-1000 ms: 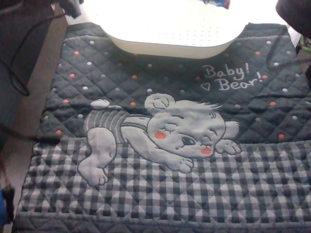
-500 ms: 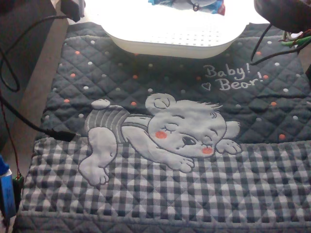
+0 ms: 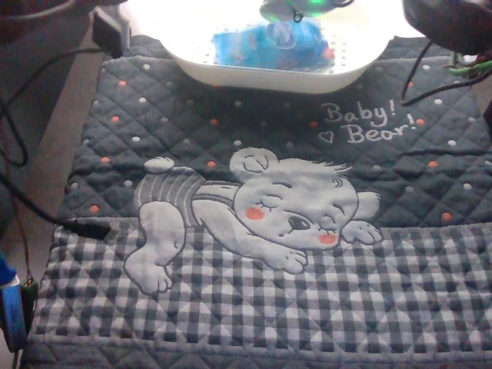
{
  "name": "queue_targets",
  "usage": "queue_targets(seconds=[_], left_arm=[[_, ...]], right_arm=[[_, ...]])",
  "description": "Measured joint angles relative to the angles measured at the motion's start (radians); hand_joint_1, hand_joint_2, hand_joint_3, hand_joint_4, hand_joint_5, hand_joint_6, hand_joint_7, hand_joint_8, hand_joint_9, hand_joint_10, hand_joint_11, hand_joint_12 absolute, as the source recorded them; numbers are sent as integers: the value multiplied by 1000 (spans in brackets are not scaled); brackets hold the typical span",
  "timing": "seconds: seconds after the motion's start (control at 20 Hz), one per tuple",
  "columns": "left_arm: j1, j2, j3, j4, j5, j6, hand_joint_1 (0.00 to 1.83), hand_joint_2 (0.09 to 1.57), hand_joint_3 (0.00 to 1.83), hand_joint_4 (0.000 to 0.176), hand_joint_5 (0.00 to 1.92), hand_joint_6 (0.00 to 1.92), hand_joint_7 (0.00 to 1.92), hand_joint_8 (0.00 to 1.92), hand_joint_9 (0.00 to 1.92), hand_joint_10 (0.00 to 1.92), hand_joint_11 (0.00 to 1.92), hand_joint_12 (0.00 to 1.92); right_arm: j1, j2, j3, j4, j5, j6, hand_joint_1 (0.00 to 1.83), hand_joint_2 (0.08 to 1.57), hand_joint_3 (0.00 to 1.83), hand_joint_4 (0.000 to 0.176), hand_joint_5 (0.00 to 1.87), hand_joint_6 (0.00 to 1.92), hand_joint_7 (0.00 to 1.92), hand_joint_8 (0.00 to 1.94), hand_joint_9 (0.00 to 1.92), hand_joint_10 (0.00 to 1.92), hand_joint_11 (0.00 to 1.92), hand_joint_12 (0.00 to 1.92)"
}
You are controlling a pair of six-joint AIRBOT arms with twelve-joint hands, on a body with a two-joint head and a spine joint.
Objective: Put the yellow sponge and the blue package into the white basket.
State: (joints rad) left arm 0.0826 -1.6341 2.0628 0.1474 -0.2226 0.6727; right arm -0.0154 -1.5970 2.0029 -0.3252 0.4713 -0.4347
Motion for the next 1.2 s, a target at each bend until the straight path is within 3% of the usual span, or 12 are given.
queue_targets(seconds=[0.25,0.45,0.6,0.7,0.85,0.95,1.05,1.2], left_arm=[[42,63,-66,-19,-45,-31,826,933,0,176,0,0,0,0,0,0,0,0],[77,167,-224,-19,-198,-32,672,917,0,176,0,0,0,0,0,0,0,0],[132,267,-338,-37,-328,-34,582,898,0,176,0,0,0,0,0,0,0,0],[171,334,-408,-47,-398,-33,609,894,0,176,0,0,0,0,0,0,0,0],[238,438,-542,-51,-555,-34,691,843,0,176,0,0,0,0,0,0,0,0],[319,525,-655,-46,-713,-33,605,840,0,176,0,0,0,0,0,0,0,0],[352,552,-685,-48,-769,-32,578,851,0,176,0,0,0,0,0,0,0,0],[467,620,-776,-72,-923,-21,541,856,0,176,0,0,0,0,0,0,0,0]], right_arm=[[1,49,-35,9,15,0,757,915,0,176,0,0,0,0,0,0,0,0],[1,130,-149,-2,48,0,686,927,2,176,0,0,0,0,0,0,0,0],[-39,231,-244,26,196,3,704,909,0,176,0,0,0,0,0,0,0,0],[-86,305,-320,43,278,2,613,891,0,176,0,0,0,0,0,0,0,0],[-154,382,-417,71,411,2,642,862,0,176,0,0,0,0,0,0,0,0],[-231,457,-505,85,545,3,603,841,0,176,0,0,0,0,0,0,0,0],[-269,486,-537,98,589,2,600,824,0,176,0,0,0,0,0,0,0,0],[-435,556,-616,182,738,2,667,833,0,176,0,0,0,0,0,0,0,0]])
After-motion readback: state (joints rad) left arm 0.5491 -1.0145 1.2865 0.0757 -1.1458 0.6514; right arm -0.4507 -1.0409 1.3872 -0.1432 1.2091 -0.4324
